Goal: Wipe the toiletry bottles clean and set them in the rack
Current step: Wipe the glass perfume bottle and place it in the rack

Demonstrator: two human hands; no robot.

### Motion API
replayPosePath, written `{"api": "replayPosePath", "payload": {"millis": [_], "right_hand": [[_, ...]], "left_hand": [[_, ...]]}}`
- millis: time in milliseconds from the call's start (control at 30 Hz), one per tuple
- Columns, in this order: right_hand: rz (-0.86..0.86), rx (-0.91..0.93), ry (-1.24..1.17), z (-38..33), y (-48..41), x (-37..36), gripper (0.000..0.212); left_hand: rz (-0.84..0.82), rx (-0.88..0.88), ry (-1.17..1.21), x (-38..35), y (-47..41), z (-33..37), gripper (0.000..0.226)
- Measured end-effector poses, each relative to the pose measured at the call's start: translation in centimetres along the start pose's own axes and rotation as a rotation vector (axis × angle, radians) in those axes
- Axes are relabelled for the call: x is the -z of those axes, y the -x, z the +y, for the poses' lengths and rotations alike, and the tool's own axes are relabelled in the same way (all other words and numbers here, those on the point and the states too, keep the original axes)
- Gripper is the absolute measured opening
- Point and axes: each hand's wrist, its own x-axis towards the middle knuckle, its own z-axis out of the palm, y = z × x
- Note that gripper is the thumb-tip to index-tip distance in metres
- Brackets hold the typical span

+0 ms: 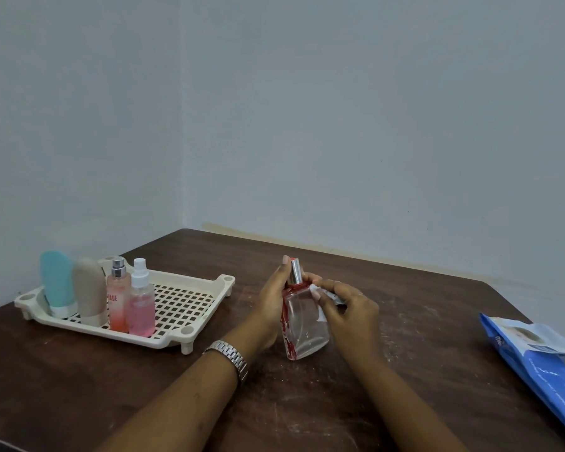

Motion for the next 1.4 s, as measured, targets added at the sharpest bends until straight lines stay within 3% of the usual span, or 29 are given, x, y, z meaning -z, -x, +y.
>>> {"api": "replayPosePath", "payload": {"millis": [267, 467, 833, 1133, 1300, 1400], "right_hand": [[-0.125, 0.156, 0.071, -0.3, 0.3, 0.1, 0.01], [-0.18, 0.089, 0.051, 0.0, 0.0, 0.6, 0.002], [-0.127, 0.084, 0.088, -0.4, 0.3, 0.3, 0.006], [-0.316, 0.234, 0.205, -1.2, 0.4, 0.3, 0.013], [-0.28, 0.192, 0.206, -1.0, 0.3, 0.6, 0.013], [-0.242, 0.256, 0.245, -1.0, 0.5, 0.2, 0.01]], "left_hand": [[0.085, 0.028, 0.063, 0.7, -0.7, -0.8, 0.062], [0.083, 0.068, 0.021, 0.9, -0.8, -0.8, 0.071], [0.095, 0.061, 0.017, 1.1, -1.0, -1.3, 0.069], [0.127, 0.101, 0.063, 1.2, -1.2, -1.3, 0.073], [0.115, 0.103, 0.034, 1.2, -1.1, -1.3, 0.073], [0.11, 0.12, 0.061, 1.3, -1.3, -1.4, 0.076]]}}
